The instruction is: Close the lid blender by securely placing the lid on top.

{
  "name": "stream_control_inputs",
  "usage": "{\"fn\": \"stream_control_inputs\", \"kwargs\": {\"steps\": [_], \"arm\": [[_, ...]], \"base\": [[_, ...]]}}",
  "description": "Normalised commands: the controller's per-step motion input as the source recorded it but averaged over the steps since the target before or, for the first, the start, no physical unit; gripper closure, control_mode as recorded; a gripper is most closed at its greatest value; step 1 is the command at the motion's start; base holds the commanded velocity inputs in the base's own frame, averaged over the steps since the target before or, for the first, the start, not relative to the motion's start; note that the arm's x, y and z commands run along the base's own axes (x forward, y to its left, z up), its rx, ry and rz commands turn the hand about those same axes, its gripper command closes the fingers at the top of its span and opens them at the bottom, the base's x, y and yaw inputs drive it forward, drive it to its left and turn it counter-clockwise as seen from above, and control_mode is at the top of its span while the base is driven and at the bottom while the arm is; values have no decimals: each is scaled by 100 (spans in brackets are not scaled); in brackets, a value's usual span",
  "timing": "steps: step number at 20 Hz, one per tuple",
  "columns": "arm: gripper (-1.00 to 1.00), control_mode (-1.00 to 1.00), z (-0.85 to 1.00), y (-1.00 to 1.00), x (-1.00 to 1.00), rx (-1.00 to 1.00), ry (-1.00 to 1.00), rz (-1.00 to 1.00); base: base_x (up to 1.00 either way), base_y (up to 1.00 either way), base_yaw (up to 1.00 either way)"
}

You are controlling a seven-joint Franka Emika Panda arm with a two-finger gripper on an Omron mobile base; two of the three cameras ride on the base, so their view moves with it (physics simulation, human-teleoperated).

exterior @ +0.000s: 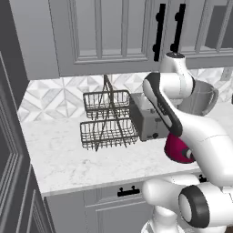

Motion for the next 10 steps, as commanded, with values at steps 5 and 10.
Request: {"fn": "stream_control_inputs", "kwargs": {"steps": [5,10], "arm": [[-100,100,0,0,0,0,0,0],[-100,100,0,0,0,0,0,0]], "base": [[-31,-29,-2],[-37,-100,-11]]}}
